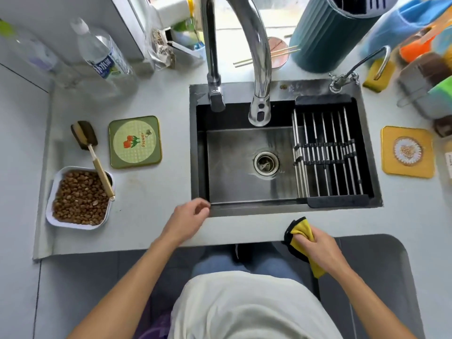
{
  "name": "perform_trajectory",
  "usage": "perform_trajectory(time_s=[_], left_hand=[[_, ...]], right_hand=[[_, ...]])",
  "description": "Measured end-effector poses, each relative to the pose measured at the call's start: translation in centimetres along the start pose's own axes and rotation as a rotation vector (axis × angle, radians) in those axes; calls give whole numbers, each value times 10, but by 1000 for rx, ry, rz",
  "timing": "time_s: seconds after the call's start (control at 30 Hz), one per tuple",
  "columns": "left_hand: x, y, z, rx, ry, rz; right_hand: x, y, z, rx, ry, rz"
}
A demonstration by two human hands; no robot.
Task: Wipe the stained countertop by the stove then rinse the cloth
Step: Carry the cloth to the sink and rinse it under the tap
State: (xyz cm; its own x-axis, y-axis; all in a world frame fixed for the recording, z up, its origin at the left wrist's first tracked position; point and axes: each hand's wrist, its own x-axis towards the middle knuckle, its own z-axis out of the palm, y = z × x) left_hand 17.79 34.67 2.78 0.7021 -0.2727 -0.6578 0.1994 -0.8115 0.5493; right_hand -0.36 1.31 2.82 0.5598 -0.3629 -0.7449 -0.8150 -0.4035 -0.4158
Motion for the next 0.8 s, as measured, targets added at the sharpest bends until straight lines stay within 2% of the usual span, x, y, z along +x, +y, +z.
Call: perform_trajectory(time_s=[0.17,0.3,0.5,0.7,0.8], left_hand=[[79,81,-68,-29,231,155],[124,135,-105,-147,456,182],[162,167,-113,-38,476,283],[175,159,-96,-68,619,311],[172,148,-82,-84,610,337]], right_hand=[[39,-55,-3,73,-9,-51],[80,-108,-3,338,1,-10],[137,-171,-3,745,-17,34],[171,-208,-8,925,-53,37],[179,-220,-9,979,-81,49]])
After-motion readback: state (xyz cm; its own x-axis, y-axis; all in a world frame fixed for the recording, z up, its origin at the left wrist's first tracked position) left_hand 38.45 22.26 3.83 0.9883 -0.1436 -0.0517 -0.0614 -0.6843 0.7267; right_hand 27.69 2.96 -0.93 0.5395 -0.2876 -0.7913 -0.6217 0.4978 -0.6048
